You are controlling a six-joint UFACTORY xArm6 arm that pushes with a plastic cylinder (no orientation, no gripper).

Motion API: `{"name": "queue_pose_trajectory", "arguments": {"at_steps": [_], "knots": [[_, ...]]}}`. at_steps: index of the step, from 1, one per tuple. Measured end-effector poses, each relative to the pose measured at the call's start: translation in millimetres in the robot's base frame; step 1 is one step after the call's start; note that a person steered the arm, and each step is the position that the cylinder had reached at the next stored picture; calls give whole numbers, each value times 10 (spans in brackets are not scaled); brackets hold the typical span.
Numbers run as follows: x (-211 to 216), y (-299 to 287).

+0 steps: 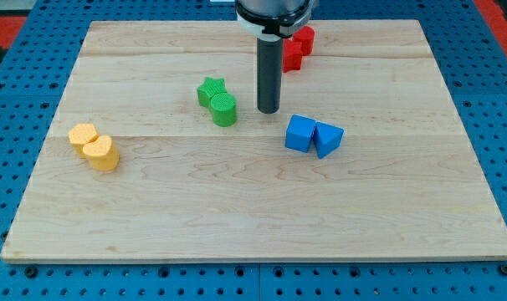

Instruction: Move the red blocks to the top center of the board

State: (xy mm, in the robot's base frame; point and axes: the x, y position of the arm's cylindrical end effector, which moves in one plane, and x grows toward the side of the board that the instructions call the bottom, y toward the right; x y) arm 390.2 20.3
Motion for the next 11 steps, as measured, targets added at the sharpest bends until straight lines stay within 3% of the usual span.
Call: {"name": "queue_pose_trajectory", "arguments": {"at_steps": [6, 8, 9, 11], "knots": [[-29, 774], [-609, 735], [-765, 315], [-1347, 402]]}}
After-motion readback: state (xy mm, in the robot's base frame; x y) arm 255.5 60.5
